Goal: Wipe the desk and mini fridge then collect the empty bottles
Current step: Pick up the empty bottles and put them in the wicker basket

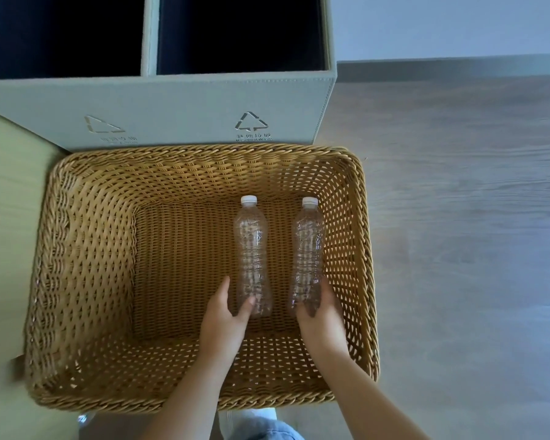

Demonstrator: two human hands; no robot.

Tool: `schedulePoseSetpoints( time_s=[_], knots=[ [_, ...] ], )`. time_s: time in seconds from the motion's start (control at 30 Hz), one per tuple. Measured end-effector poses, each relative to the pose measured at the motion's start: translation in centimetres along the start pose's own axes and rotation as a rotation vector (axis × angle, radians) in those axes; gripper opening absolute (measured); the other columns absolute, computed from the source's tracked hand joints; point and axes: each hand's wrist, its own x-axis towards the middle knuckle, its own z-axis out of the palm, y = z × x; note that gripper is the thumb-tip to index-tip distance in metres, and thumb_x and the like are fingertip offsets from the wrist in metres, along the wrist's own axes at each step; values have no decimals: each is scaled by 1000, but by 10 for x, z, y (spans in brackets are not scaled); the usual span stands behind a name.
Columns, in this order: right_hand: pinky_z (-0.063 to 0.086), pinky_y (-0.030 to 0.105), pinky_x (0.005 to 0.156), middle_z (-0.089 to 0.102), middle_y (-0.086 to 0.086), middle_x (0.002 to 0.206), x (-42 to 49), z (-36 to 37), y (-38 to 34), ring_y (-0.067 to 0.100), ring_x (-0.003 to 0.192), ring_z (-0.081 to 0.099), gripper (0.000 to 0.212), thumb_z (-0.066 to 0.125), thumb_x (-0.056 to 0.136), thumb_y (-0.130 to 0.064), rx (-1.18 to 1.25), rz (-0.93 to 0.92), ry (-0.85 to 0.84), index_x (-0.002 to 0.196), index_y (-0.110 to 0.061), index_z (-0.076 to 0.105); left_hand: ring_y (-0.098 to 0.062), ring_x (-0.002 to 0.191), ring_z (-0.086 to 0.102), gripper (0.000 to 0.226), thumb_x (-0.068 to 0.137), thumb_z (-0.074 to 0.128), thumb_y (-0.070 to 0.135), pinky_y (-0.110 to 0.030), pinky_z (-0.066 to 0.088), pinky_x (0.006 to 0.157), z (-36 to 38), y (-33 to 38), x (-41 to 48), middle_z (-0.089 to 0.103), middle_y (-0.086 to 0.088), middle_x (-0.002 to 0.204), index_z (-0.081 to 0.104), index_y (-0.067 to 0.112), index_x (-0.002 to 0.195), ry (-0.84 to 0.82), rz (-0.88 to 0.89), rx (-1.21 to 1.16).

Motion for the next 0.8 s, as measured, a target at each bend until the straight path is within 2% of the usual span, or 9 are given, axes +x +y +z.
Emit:
schedulePoseSetpoints(
  time_s=[0.1,0.27,0.43,0.63,0.8],
  knots=[
    [41,34,100,42,2,139,-21,-18,-16,18,117,49,61,50,91,-24,-57,-21,-6,143,-31,20,-22,133,34,60,89,51,41,-36,32,104,-14,12,-22,36,-6,146,32,18,142,73,15,35],
    [37,29,95,39,3,138,-65,-54,-48,15,109,47,54,47,93,-26,-154,-90,13,142,-22,27,-20,127,42,50,90,51,36,-28,36,97,-47,40,-69,47,-5,138,44,15,134,202,141,73],
    [34,25,99,44,3,135,-112,-95,-81,17,120,44,48,50,91,-22,-176,-207,83,137,-16,38,-20,118,51,42,88,57,28,-22,35,90,-87,79,-124,57,-6,126,54,10,126,334,334,119],
    [40,29,94,52,7,125,-181,-161,-120,23,115,50,42,54,90,-18,-202,-332,219,130,-12,48,-29,102,61,31,83,66,15,-29,39,87,-141,122,-209,65,-14,109,62,1,111,462,449,127],
    [40,30,93,56,8,122,-247,-211,-149,25,114,52,36,57,87,-14,-220,-467,302,123,-8,56,-34,96,62,32,78,67,11,-35,45,84,-180,153,-280,66,-16,105,63,0,108,521,456,113]
  ],
)
